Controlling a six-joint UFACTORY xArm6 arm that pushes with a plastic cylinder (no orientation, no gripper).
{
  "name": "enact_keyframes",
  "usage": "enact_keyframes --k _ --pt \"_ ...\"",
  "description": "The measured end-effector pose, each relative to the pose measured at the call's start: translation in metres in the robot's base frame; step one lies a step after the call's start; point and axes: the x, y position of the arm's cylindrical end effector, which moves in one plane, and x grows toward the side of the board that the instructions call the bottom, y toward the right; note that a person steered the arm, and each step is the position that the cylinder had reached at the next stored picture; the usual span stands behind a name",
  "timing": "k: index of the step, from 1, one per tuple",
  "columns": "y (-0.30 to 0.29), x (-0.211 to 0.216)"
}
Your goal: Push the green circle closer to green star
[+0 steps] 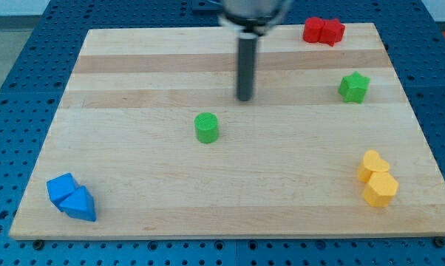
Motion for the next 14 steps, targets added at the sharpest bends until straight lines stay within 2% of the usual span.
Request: enact_keyframes --k 1,2,3,4,5,6,8,9,10,11,12,13,14 --pt "-0.088 0.005" --pt "-0.138 0.042" --pt "-0.129 0.08" --pt "-0.068 0.089" --pt "0.013 0.075" --pt "0.069 0.073" --pt "0.012 0.062" --pt "0.06 0.046" --pt "0.141 0.045" --pt "0.171 0.045" --pt "0.137 0.066" --pt "0.152 0.093" --pt "0.188 0.098"
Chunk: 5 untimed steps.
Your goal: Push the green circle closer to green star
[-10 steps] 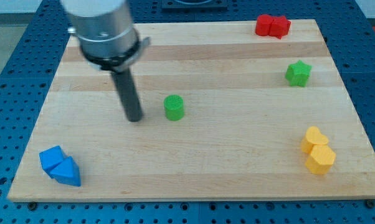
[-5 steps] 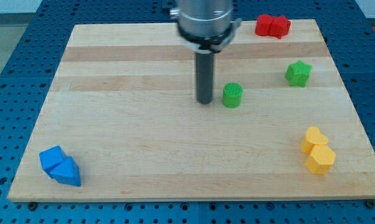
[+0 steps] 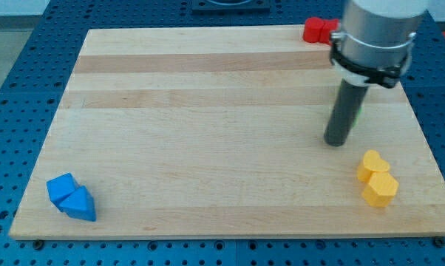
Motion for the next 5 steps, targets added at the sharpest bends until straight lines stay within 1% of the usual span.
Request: enact_keyframes --k 1,2,3,4,5 --pt "0.004 -0.012" --pt "0.004 -0.013" --pt "-0.024 -0.002" --pt "-0.03 -0.014" --pt "-0.002 -0.035"
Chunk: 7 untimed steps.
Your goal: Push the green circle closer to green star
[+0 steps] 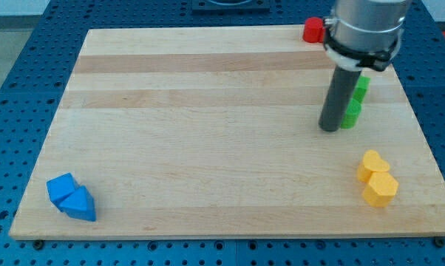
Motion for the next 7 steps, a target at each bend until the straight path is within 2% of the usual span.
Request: enact_keyframes --k 1,2,3,7 --pt "0.012 -0.005" --pt "0.01 0.026" --pt "0.042 0.038" --pt "0.043 -0.008"
